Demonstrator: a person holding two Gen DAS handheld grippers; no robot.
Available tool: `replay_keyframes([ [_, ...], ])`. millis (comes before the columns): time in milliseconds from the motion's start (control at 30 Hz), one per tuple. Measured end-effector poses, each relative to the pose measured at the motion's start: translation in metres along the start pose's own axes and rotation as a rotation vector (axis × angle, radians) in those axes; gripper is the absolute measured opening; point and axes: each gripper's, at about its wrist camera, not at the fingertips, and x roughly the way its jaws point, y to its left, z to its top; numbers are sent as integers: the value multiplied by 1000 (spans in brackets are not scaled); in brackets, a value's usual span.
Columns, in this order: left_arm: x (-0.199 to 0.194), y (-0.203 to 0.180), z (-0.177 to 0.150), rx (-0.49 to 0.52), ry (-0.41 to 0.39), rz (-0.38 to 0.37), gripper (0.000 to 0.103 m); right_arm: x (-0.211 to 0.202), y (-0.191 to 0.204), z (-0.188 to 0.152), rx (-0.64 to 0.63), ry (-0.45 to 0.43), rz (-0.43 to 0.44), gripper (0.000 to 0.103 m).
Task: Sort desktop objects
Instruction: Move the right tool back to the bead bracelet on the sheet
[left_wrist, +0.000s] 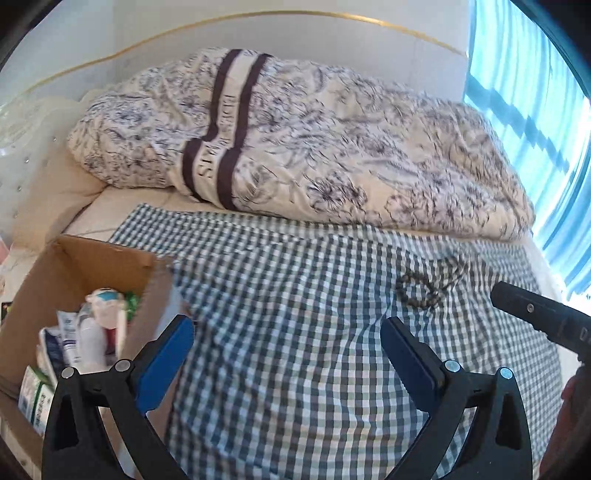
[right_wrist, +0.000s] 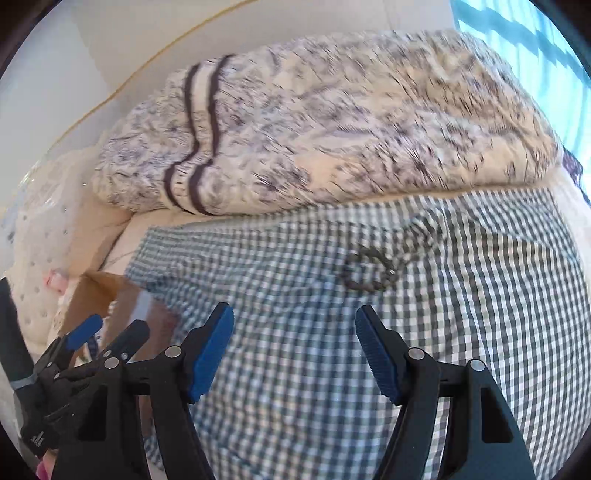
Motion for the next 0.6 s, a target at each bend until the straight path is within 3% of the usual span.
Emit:
replay_keyframes([
  [300, 78, 2, -9, -6, 119, 6, 103, 96, -38, 10, 50, 123, -53, 68],
  [600, 134, 14, -13, 6, 176, 2, 103, 177, -57, 26, 51, 179, -134, 69],
])
